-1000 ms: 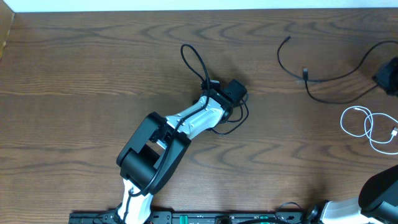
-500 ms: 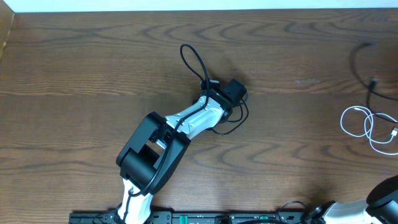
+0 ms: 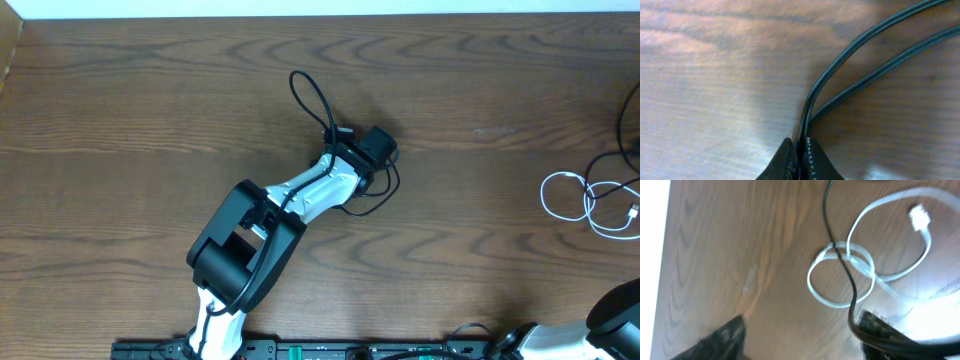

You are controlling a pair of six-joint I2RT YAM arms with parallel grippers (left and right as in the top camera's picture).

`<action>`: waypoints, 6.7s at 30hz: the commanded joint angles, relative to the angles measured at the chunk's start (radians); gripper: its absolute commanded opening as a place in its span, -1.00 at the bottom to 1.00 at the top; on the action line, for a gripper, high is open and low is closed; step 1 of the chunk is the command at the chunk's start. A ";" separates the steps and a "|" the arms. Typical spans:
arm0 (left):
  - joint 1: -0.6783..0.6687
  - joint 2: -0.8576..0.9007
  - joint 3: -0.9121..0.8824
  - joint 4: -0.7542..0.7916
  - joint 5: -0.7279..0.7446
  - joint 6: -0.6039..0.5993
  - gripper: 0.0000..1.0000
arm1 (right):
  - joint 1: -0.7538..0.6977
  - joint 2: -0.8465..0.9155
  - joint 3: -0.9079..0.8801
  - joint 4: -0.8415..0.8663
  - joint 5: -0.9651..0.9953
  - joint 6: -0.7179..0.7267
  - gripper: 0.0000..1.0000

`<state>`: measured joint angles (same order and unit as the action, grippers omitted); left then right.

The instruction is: Untangle cables

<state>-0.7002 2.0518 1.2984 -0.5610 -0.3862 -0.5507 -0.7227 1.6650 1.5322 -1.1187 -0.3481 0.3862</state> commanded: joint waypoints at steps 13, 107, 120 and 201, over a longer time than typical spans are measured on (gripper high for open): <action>0.002 0.041 -0.038 0.144 0.363 0.108 -0.85 | 0.047 -0.018 0.010 -0.272 -0.002 -0.089 0.99; 0.100 -0.773 -0.029 0.208 0.578 0.066 -0.85 | 0.882 -0.009 -0.213 0.278 -0.104 -0.443 -0.50; 0.100 -0.773 -0.029 0.208 0.578 0.066 -0.85 | 0.882 -0.009 -0.283 0.352 -0.108 -0.401 -0.66; 0.142 -0.632 -0.032 -0.231 0.149 0.137 0.01 | 0.206 -0.034 0.083 0.080 0.066 -0.180 0.58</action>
<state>-0.5823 1.4193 1.2629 -0.8120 -0.1970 -0.4179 -0.5690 1.6337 1.6257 -1.0218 -0.1112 0.3347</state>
